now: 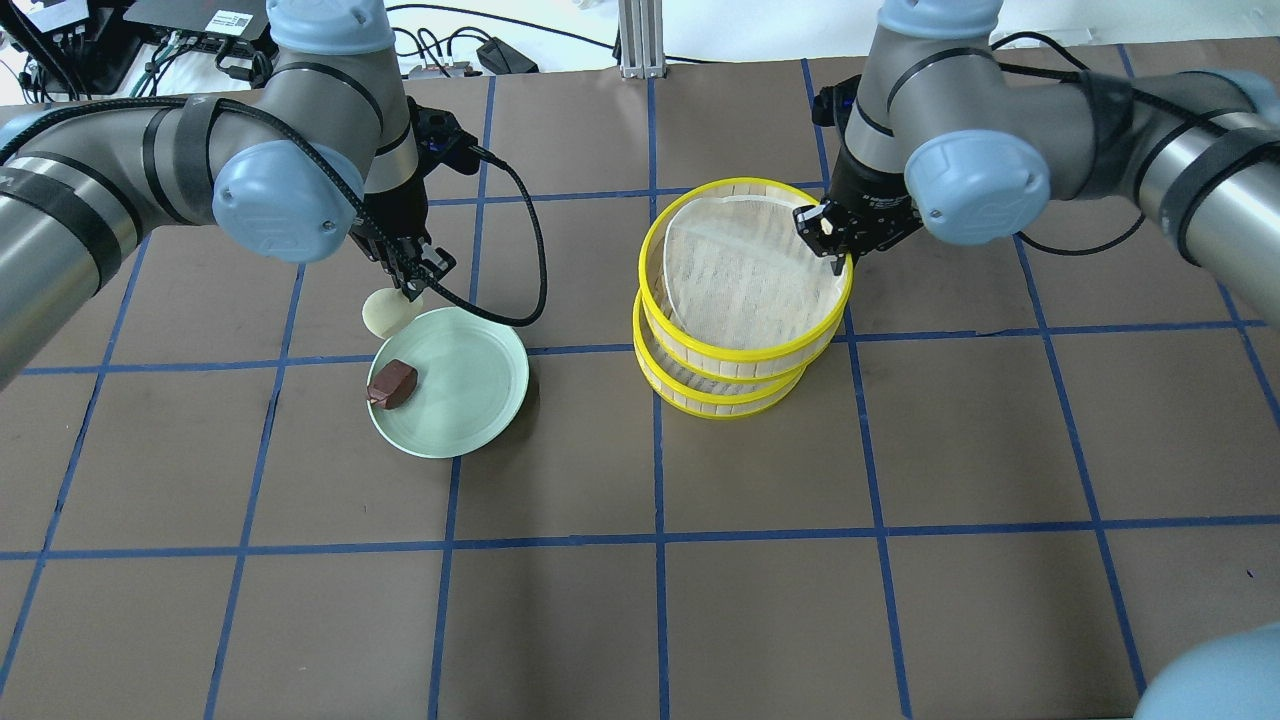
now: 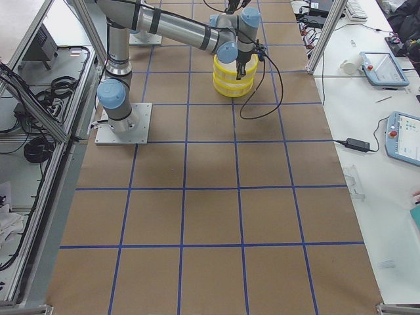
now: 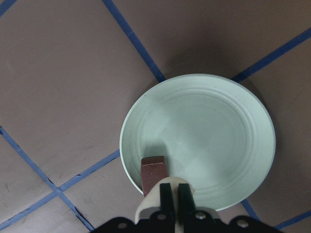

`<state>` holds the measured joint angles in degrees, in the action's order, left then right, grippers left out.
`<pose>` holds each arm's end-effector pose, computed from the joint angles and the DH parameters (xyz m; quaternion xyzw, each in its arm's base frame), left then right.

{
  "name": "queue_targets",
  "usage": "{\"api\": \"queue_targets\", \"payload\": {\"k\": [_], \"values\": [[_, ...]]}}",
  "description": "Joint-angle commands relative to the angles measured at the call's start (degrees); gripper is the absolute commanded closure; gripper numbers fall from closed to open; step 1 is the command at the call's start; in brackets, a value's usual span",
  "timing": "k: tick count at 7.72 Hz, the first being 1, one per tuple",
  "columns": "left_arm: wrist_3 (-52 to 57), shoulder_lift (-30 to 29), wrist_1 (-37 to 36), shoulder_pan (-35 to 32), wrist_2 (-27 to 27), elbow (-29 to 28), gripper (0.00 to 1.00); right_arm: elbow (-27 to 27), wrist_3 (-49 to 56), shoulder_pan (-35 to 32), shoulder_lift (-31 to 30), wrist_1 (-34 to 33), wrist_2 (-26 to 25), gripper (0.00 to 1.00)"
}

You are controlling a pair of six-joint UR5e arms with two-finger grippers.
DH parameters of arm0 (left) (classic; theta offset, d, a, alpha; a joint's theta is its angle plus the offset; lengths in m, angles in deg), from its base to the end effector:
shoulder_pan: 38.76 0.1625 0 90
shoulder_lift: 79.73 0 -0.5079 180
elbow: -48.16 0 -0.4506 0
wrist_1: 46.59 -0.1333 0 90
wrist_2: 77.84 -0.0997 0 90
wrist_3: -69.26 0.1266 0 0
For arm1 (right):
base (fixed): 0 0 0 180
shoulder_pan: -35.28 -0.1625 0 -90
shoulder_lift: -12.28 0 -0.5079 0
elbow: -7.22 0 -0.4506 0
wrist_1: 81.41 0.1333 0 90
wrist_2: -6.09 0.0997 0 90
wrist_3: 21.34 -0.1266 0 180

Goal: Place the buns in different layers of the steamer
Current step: 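Lift top steamer tier aside with right gripper while left lifts bun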

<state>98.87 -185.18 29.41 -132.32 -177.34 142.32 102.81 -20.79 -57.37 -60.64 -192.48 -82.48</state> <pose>-0.1523 -0.6386 0.3668 0.2880 0.9528 0.0662 0.0696 0.1669 -0.6541 0.3450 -0.0277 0.9994 0.0142 0.0122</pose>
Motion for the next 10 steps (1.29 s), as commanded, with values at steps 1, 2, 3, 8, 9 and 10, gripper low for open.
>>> {"api": "queue_targets", "payload": {"k": [1,2,3,8,9,10], "values": [[-8.57,0.16,-0.14,-0.83,1.49,-0.64,1.00,-2.95,9.52,7.00,-3.35,8.20,-0.02,1.00],[-9.48,0.16,-0.58,-1.79,4.28,-1.87,1.00,-2.95,14.78,11.82,-4.50,10.84,-0.02,1.00],[-13.66,-0.45,-0.76,-2.58,6.13,-3.01,1.00,-2.87,21.45,17.00,-4.68,11.39,-0.37,1.00],[-21.18,-3.69,-12.68,-11.02,18.16,-3.46,1.00,-2.60,37.95,27.78,-4.33,10.34,-0.99,1.00],[-21.00,-5.10,-16.02,-12.16,19.32,-3.55,1.00,-2.60,37.95,27.78,-4.16,10.34,-0.99,1.00],[-21.09,-6.50,-18.40,-12.95,21.86,-3.55,1.00,-2.60,37.95,27.87,-4.07,10.34,-0.99,1.00]]}}
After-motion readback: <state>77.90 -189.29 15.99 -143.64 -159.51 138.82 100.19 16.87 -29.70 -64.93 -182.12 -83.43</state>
